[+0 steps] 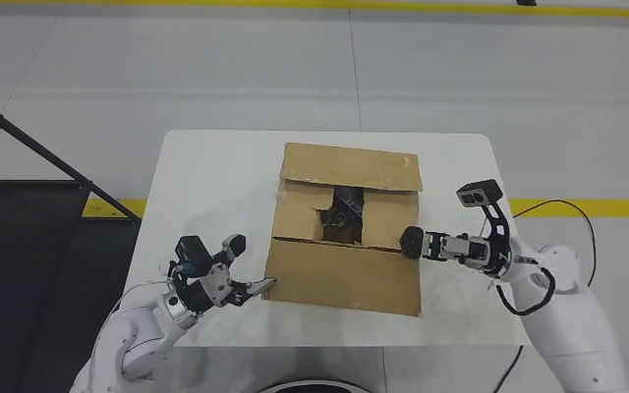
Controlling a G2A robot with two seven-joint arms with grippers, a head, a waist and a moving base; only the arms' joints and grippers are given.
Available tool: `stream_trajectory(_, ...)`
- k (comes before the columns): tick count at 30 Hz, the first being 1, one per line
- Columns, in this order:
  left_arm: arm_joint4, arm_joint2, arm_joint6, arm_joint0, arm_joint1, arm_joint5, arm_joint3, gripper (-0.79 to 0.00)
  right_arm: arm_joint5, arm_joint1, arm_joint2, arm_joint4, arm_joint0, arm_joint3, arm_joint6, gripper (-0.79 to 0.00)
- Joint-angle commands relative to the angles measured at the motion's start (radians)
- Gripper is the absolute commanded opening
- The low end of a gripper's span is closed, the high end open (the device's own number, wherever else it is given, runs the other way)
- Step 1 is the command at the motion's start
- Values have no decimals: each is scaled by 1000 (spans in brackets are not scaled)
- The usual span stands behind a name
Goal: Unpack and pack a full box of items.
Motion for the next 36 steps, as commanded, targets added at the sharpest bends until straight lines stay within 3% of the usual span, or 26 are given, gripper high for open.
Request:
stream_trajectory(1,0,0,0,0,0,0,0,0,2,-1,-2,11,6,16,1,0)
stream_trajectory(11,-2,1,1,0,0,2,0,0,6,-1,-4,7,4,13,-4,0)
stream_trajectory(17,2,20,-7,-11,3,24,-3,0,122,-10,-36,-47,20,-7,-153,0)
stream_trajectory(25,50,47,-3,-26,10,16,7,0,292,-21,-73,-85,103,48,-227,0)
stream_trajectory(36,60,63,22,-40,19,22,24,0,365,-40,-118,-134,192,133,-294,0)
